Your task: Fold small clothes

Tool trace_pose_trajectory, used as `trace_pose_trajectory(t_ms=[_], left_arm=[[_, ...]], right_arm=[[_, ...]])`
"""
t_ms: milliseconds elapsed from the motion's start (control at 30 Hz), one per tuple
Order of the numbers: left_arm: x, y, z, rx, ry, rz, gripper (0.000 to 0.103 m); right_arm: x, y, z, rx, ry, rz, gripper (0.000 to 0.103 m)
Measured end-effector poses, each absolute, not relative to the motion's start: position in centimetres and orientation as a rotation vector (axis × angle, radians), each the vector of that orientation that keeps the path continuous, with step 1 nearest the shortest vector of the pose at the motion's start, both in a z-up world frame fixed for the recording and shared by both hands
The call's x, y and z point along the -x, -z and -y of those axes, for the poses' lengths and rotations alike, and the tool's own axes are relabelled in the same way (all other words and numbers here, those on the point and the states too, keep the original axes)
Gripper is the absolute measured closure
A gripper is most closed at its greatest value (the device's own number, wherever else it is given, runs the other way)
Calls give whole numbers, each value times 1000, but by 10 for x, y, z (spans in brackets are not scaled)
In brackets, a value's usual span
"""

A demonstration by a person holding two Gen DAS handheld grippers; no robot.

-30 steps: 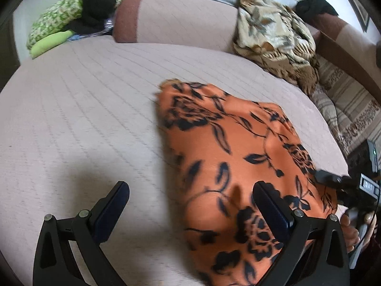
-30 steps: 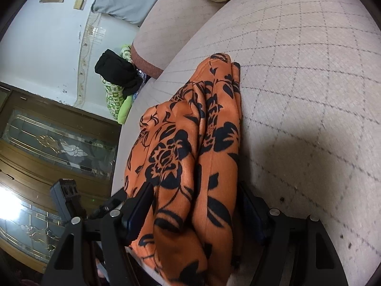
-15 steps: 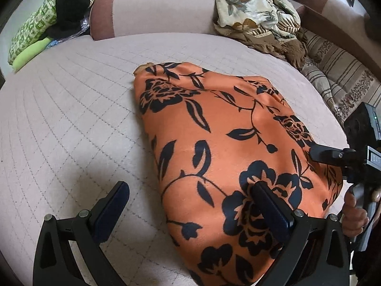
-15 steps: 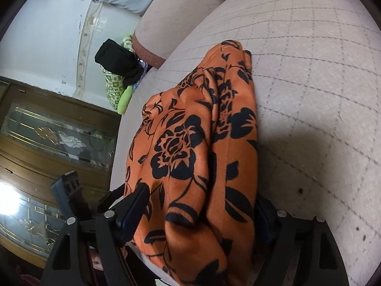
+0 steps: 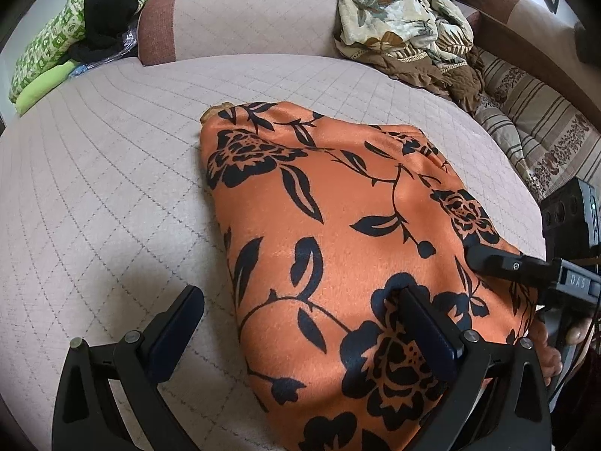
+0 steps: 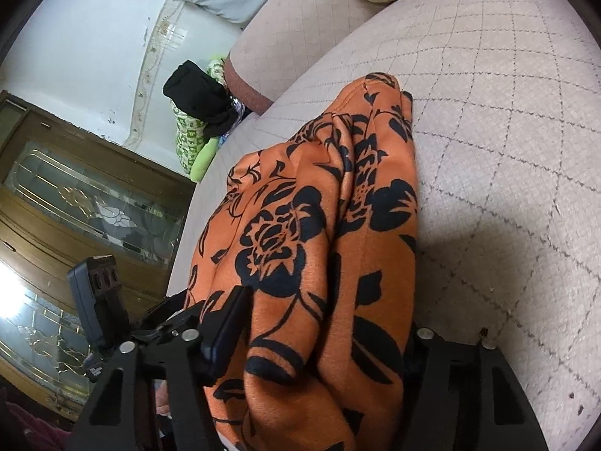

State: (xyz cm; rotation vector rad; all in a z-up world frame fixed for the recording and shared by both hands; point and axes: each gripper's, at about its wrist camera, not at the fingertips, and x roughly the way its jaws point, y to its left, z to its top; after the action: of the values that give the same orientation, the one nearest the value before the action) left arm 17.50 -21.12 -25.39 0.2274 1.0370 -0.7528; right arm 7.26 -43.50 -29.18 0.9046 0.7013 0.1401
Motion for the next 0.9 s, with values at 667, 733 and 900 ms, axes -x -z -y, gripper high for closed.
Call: trace_pose_trajectory(t_ms=[667,733,900], left_arm=[[-181,251,200,-83,819,-1006,54],[-183,250,199,-73,819,-1005,59],[-182,243,193,-72,820,-981,63]], right_arm=[[-53,280,420,-831,-32,-647,48],[-51,274,414,-803,-2,-647,49],[-52,249,396,-722,55,-647,53]])
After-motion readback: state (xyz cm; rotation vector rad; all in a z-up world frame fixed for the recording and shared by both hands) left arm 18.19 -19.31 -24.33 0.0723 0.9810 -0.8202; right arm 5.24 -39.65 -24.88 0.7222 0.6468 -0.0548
